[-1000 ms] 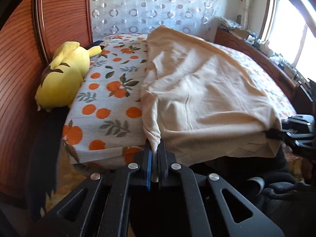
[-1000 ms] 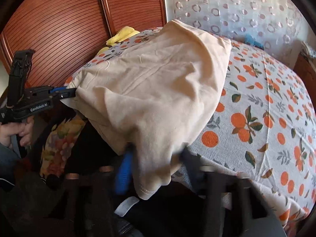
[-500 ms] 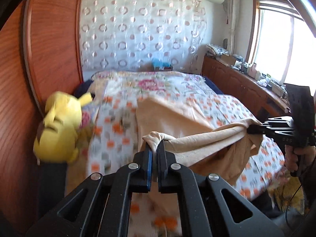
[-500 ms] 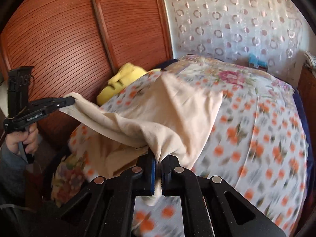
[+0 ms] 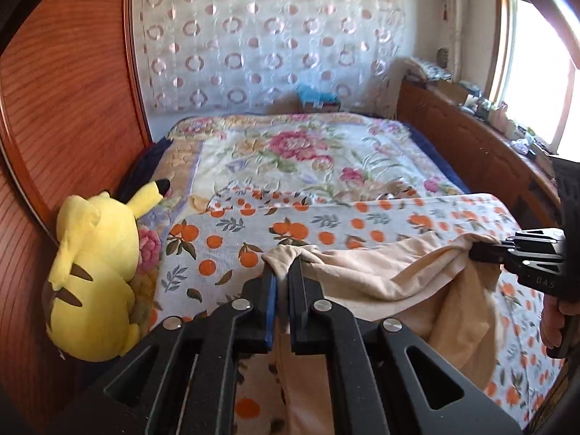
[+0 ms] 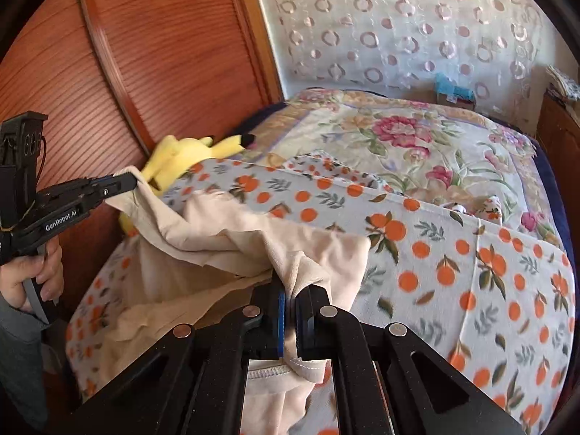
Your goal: Fold small clothes
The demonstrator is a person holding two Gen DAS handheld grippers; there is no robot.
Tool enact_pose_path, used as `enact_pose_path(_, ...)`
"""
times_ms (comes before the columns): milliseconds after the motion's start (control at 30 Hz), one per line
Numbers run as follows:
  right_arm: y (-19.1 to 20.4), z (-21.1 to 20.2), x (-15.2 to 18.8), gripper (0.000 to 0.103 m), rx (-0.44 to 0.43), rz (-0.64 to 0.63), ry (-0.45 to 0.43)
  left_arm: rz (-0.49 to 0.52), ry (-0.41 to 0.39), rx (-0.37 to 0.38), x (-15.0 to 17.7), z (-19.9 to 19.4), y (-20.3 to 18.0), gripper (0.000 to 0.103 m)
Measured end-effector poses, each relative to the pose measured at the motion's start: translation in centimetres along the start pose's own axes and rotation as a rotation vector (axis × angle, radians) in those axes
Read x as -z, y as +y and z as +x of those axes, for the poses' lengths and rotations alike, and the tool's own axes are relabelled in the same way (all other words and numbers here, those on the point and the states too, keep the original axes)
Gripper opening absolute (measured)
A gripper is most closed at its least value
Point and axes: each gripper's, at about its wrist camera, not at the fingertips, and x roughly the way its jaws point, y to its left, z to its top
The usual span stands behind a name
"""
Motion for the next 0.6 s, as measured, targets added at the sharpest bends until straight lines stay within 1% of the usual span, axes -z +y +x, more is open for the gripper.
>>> enact_pose_path(33, -0.2, 0.8, -0.2, 0.004, 0.0, 0.015, 0.008, -0.001, 0.005, 0.002, 0.1, 0.4, 0.1, 0.005)
enact_pose_path(100, -0.6, 2.4, -0.4, 0.004, 0.006, 0.02, 0.027, 0.005, 0.012, -0.004, 0.4, 0.9, 0.5, 0.012)
enact_pose_path(167, -0.7, 4.1, -0.9, 0.004, 0.024, 0.003, 0.043, 0.01, 0.01, -0.012, 0.6, 0.9, 0.7, 0.043)
enact_pose_path(200, -0.5, 4.7, -1.1, 0.004, 0.029, -0.003, 0.047, 0.015, 0.004, -0.008, 0.7, 0.7, 0.7, 0.048)
enact_pose_path(333, -0.2, 6.1, -1.9, 0.004, 0.036, -0.024, 0.059, 0.05, 0.006, 0.001, 2.2, -1.1, 0.3, 0.049)
enact_pose_path(433, -0.2, 4.7, -1.8, 0.004, 0.026, -0.053, 0.044, 0.061, 0.01, -0.007, 4.3, -2.3, -0.1, 0.05)
enact_pose_path(467, 0.1, 3.9, -1.5, 0.007, 0.037, -0.072, 0.031, 0.057, 0.015, -0.003, 5.1, -2.7, -0.1, 0.049)
enact_pose_path(533, 0.1, 1.6, -0.1, 0.018, 0.049, -0.101, 0.006, 0.051, 0.023, 0.011, 7.1, -3.9, -0.3, 0.05)
enact_pose_path(567, 0.3, 0.7, 0.3, 0.029, 0.057, -0.111, -0.006, 0.052, 0.025, 0.011, 8.0, -4.4, -0.4, 0.05)
enact_pose_path(600, 0.6, -0.3, 0.9, 0.045, 0.073, -0.117, -0.016, 0.052, 0.025, 0.014, 8.7, -4.9, -0.5, 0.05)
